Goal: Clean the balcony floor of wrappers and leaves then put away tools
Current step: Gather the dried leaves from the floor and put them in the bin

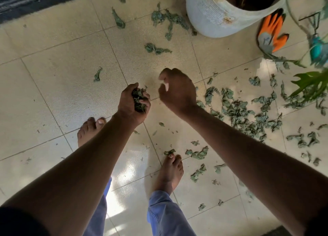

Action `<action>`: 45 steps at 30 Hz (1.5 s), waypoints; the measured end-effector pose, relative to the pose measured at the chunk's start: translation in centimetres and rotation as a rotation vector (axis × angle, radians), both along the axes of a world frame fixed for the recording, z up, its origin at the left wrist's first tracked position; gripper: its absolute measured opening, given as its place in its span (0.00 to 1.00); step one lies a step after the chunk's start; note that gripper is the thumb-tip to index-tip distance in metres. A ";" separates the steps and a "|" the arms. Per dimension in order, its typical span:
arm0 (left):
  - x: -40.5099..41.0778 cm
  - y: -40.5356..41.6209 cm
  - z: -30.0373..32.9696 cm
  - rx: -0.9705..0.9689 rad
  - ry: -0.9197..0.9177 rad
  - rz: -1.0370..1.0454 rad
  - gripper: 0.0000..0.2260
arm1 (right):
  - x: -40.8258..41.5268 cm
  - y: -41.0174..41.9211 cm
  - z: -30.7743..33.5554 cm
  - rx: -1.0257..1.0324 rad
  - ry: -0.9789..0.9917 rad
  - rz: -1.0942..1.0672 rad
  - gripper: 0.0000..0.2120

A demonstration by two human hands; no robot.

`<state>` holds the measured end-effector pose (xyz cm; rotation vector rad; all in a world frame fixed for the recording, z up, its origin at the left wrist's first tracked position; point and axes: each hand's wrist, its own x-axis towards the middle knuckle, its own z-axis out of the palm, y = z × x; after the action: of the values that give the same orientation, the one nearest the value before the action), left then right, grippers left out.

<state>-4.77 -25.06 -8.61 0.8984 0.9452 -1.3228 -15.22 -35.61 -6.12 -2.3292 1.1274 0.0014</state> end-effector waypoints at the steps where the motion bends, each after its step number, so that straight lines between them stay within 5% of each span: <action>1: 0.5 0.0 -1.0 -0.008 0.016 -0.004 0.12 | -0.3 -1.3 -2.0 -0.043 0.110 0.009 0.14; 6: 2.3 -0.2 -3.4 -0.025 0.019 -0.071 0.11 | -0.7 -5.4 -8.5 -0.005 0.395 0.091 0.27; 15: 5.5 -0.7 -4.9 -0.034 0.035 -0.081 0.08 | 3.2 -5.5 -10.2 -0.045 0.030 0.030 0.07; 21: 8.1 -1.4 -5.0 -0.047 0.026 -0.077 0.10 | 9.0 -8.2 -9.9 0.030 0.135 0.080 0.29; 30: 10.1 -2.4 -5.3 -0.027 0.011 -0.075 0.12 | 9.1 -9.0 -9.9 -0.197 0.246 0.017 0.09; 34: 10.7 -4.0 -5.3 -0.026 0.000 -0.099 0.11 | 10.1 -11.9 -10.3 -0.293 0.200 0.005 0.09; 41: 12.2 -6.0 -5.1 -0.080 -0.026 -0.142 0.10 | 13.2 -16.7 -11.3 -0.059 0.373 0.045 0.14; 45: 12.7 -5.7 -5.2 -0.101 -0.013 -0.142 0.10 | 12.6 -15.5 -13.1 -0.074 0.212 0.061 0.16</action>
<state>7.95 -30.72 -13.82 0.9087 0.8087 -1.4708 -2.58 -51.13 -19.27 -2.4734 1.1739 0.2385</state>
